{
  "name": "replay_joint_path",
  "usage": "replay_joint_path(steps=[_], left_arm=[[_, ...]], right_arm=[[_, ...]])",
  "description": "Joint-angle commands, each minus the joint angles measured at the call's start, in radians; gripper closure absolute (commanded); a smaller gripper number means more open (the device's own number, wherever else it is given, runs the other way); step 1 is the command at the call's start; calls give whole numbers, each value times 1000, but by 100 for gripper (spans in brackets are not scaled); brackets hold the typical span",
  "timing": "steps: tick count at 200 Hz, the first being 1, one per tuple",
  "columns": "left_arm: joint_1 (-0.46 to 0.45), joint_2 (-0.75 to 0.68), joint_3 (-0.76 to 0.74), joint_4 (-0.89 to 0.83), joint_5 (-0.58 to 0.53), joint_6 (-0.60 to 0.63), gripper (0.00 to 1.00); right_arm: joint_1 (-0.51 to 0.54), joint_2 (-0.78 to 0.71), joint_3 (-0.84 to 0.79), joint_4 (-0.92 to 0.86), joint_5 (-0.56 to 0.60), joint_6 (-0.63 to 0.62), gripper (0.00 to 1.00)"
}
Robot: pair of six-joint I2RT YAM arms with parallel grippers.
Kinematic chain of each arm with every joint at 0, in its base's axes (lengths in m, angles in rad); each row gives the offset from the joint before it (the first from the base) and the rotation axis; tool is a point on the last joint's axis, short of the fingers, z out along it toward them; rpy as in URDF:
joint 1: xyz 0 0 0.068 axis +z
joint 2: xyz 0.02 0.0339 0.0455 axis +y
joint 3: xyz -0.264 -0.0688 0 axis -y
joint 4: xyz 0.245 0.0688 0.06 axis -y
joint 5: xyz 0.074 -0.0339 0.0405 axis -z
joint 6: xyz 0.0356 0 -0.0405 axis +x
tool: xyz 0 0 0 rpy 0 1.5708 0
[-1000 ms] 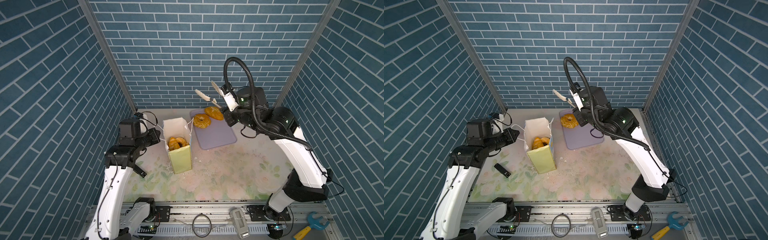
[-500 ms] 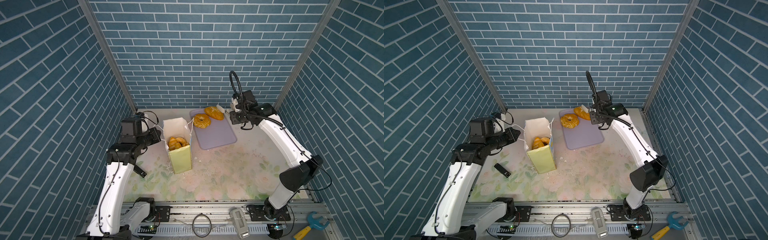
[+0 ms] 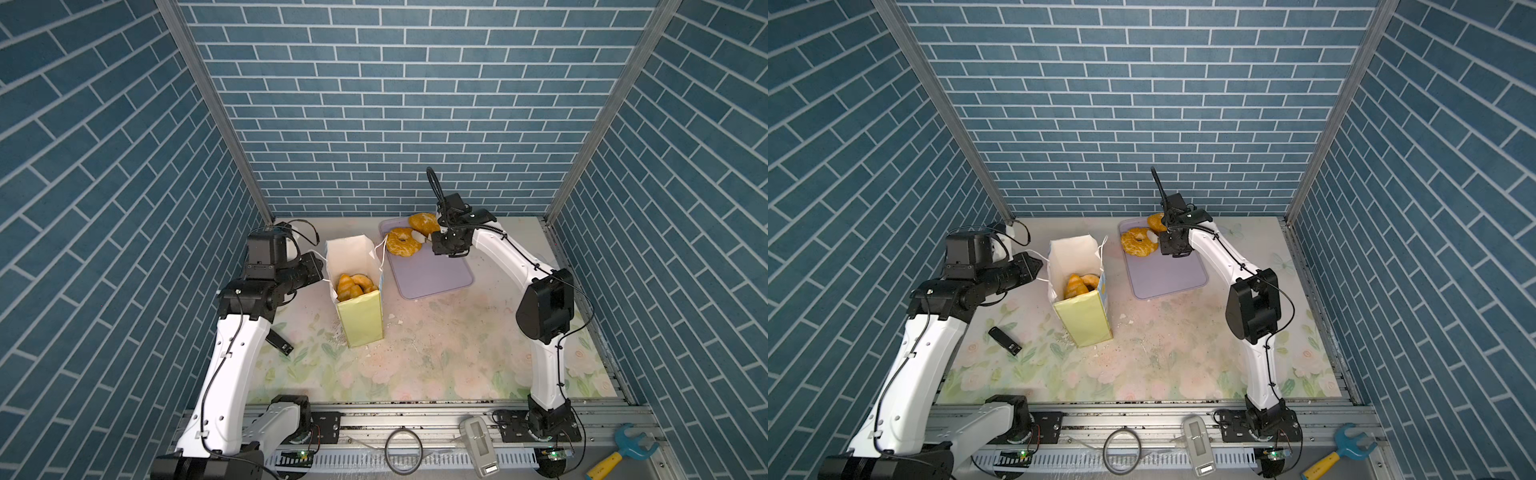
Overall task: Place the fake bread into the paper bag
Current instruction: 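Move the open tongs back to the tray toward the ring donut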
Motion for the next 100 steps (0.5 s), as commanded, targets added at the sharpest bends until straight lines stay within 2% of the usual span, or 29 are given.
replay_joint_path(steps=[1,49,100], left_arm=[[-4,-5,18,7,-17,28,84],[-4,12,4,21,-17,36,84],[-3,8,5,20,-35,51,84]], right_arm=[[2,40,75,36,-31,55,52],[2,142,141,42,-100,77,52],[13,219,219,-9,-105,75,52]])
